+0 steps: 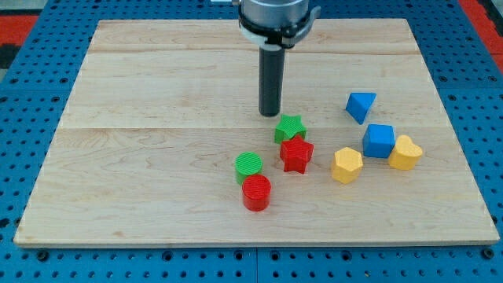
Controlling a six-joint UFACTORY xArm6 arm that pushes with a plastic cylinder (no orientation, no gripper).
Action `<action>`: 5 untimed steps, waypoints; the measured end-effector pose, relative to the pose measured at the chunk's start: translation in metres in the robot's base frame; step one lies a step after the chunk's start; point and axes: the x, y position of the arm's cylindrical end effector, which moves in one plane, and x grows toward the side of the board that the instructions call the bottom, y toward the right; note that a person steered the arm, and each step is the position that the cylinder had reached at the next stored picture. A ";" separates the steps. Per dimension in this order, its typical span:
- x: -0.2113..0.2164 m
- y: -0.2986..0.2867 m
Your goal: Make a group of red blocks and green blocks
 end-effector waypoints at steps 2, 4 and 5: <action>0.052 0.066; 0.089 0.044; 0.097 0.086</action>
